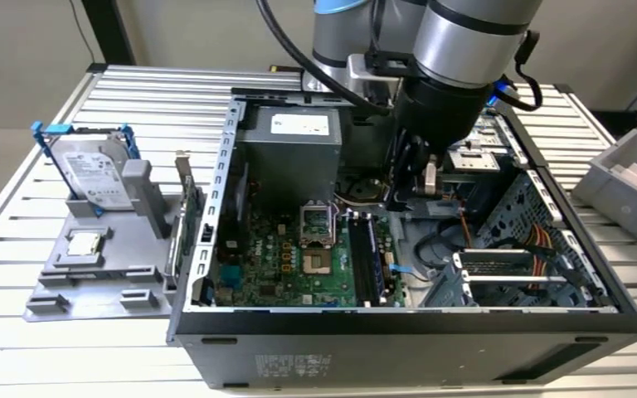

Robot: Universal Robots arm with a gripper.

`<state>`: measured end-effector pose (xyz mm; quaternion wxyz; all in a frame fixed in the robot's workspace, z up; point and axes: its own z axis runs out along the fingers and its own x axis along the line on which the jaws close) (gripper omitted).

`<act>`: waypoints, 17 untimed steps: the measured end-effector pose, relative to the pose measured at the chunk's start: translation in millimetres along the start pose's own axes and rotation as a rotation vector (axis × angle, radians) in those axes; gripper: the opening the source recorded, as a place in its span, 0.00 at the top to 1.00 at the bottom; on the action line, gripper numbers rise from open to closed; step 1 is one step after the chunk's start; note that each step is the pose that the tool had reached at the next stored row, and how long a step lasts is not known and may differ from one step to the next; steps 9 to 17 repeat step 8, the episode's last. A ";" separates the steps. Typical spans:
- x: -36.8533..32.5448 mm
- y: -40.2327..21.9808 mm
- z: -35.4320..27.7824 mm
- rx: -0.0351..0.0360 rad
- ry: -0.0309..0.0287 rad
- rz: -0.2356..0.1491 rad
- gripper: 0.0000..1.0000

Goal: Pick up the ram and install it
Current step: 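Press down the ram until it locks into place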

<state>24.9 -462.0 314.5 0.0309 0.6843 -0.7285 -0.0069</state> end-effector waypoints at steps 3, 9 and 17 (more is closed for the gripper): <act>0.0 0.0 0.0 0.0000 0.0000 0.000 1.00; 0.0 0.0 -0.2 0.0000 0.0001 0.000 1.00; 0.0 0.0 -0.2 0.0000 0.0001 0.000 1.00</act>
